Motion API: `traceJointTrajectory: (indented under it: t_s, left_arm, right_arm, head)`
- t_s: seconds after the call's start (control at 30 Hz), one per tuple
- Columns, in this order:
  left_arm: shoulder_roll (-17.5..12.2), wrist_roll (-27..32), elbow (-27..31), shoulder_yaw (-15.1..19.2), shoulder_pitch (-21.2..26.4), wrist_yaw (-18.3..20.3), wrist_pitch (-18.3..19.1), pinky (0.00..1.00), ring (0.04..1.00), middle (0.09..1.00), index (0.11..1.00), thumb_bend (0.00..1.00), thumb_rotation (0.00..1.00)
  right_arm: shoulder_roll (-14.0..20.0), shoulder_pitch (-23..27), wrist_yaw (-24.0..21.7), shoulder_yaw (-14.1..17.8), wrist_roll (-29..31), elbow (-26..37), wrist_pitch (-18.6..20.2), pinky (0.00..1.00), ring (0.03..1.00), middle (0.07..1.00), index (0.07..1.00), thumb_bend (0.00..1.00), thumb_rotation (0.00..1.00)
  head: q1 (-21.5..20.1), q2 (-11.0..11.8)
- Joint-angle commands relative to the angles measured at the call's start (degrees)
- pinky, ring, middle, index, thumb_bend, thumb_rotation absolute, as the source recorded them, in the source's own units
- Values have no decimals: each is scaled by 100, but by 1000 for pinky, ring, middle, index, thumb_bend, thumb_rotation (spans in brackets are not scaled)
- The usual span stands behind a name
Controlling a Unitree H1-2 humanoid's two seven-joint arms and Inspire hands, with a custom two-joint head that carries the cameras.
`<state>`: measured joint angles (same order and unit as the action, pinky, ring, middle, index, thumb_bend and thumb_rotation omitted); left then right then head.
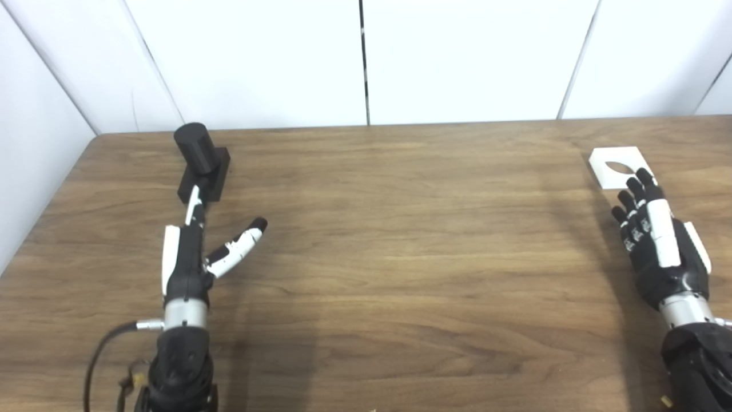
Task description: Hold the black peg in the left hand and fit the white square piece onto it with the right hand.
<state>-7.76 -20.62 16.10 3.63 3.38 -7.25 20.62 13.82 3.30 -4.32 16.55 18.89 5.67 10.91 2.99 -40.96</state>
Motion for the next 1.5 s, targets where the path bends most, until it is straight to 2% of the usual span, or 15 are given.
traceJointTrajectory:
  t_s: [0.0,0.1,0.17,0.23,0.27,0.3,0.37,0.47,0.53,0.63,0.73,1.0,1.17,1.33,1.47]
  left_arm:
    - [-155,-633,281,-83,388,-153,212,979,1000,1000,1000,841,311]
    - [-164,-1214,283,-107,640,-228,541,889,1000,1000,1000,851,313]
    - [-31,-1626,259,15,766,-151,617,883,1000,1000,1000,802,392]
    - [180,-2437,193,243,910,129,629,937,1000,1000,1000,748,529]
    - [259,-2882,145,338,987,286,630,967,1000,1000,1000,738,611]
    - [331,-3305,88,429,1068,459,630,983,1000,1000,1000,742,644]
    - [476,-3964,-29,633,1239,875,630,998,1000,1000,1000,776,646]
    - [650,-4991,-337,930,1623,1644,630,1000,1000,1000,1000,818,666]
    - [712,-5534,-549,1049,1852,1951,630,1000,1000,1000,1000,820,672]
    - [738,-6106,-887,1202,2121,2174,629,1000,1000,1000,996,810,685]
    - [686,-6366,-1177,1278,2267,2142,628,1000,1000,1000,991,804,707]
    - [577,-6589,-1749,1502,2547,2127,628,1000,1000,1000,980,801,735]
    - [437,-6617,-2226,1592,2770,1958,629,1000,1000,1000,970,807,760]
    - [457,-6642,-2391,1799,2883,1858,629,1000,1000,1000,922,784,734]
    - [501,-6630,-2396,1937,2883,1866,629,1000,1000,1000,925,786,734]
  right_arm:
    - [137,206,-107,7,66,140,-114,1000,1000,1000,1000,599,721]
    - [162,228,-111,-22,4,107,-116,1000,1000,1000,1000,580,739]
    - [178,234,-109,-32,-28,93,-141,1000,1000,1000,1000,575,747]
    - [210,237,-119,-44,-47,94,-133,1000,1000,1000,1000,544,796]
    - [230,240,-129,-49,-51,91,-135,1000,1000,1000,1000,526,870]
    - [247,247,-134,-50,-54,86,-134,1000,1000,1000,1000,519,927]
    - [269,267,-135,-47,-53,65,-131,1000,1000,1000,1000,531,988]
    - [275,313,-112,-25,-28,40,-111,1000,1000,996,1000,569,999]
    - [294,333,-124,-19,-7,27,-96,1000,1000,992,1000,590,1000]
    - [334,339,-141,-21,-11,70,-70,1000,1000,986,1000,598,1000]
    - [372,338,-138,-23,-11,162,-3,1000,1000,982,1000,594,1000]
    - [427,356,-160,-56,3,285,106,1000,1000,990,1000,570,1000]
    - [414,336,-171,-81,7,301,100,1000,1000,992,1000,564,1000]
    - [472,286,-202,-69,-17,248,63,1000,1000,989,1000,571,1000]
    - [510,256,-199,-69,-53,246,87,1000,1000,987,1000,573,1000]
  head:
    - [28,-1]
    - [50,-1]
    - [55,-11]
    - [92,-28]
    - [103,-37]
    - [118,-46]
    - [130,-50]
    - [133,-24]
    - [132,-6]
    - [142,5]
    - [155,5]
    - [179,-4]
    - [194,-5]
    - [229,-16]
    - [231,-13]
